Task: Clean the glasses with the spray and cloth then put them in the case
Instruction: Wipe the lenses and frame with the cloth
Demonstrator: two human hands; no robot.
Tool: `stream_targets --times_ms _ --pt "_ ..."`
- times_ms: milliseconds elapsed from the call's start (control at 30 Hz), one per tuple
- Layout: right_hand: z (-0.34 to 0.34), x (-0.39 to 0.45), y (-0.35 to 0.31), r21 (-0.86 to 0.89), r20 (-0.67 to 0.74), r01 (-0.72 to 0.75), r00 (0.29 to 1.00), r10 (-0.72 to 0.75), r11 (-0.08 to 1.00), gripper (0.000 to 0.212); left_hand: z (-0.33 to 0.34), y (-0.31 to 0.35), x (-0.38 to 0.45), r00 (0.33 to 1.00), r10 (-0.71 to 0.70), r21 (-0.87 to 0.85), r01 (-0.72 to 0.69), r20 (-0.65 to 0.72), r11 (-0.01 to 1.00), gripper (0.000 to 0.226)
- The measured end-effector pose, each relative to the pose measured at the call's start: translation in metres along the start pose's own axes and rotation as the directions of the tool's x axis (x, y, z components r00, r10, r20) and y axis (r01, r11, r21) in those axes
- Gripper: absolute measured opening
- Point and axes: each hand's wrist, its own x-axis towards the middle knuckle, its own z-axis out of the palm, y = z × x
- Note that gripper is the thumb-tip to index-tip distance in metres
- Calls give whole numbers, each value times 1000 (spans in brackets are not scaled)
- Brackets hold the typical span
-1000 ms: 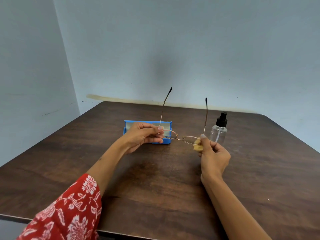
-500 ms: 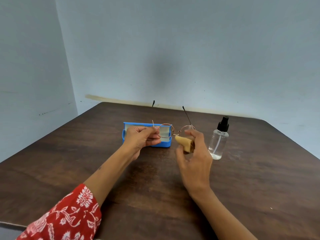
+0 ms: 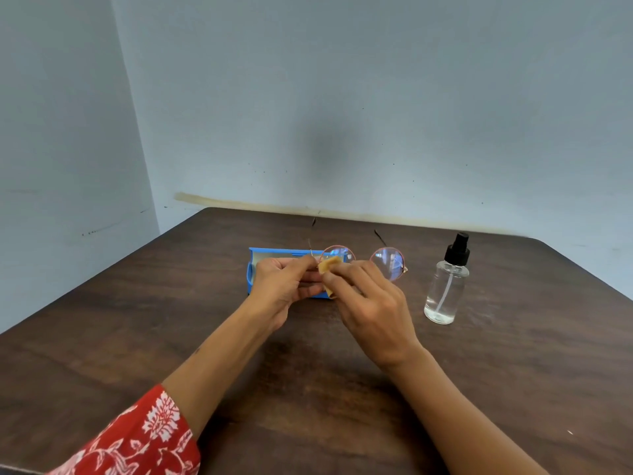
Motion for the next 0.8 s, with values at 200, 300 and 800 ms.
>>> stream_targets --times_ms 200,300,800 --pt "-7 4 6 -15 -91 -146 985 144 989 16 -1 2 -2 1000 -3 17 3 -20 1000 13" --pt "-4 4 -2 -1 -85 -116 990 115 993 19 1 0 -4 1000 3 18 -3 1 1000 13" --pt "3 -5 -12 45 62 -58 997 56 997 25 -4 2 -5 998 54 58 -52 -44 997 13"
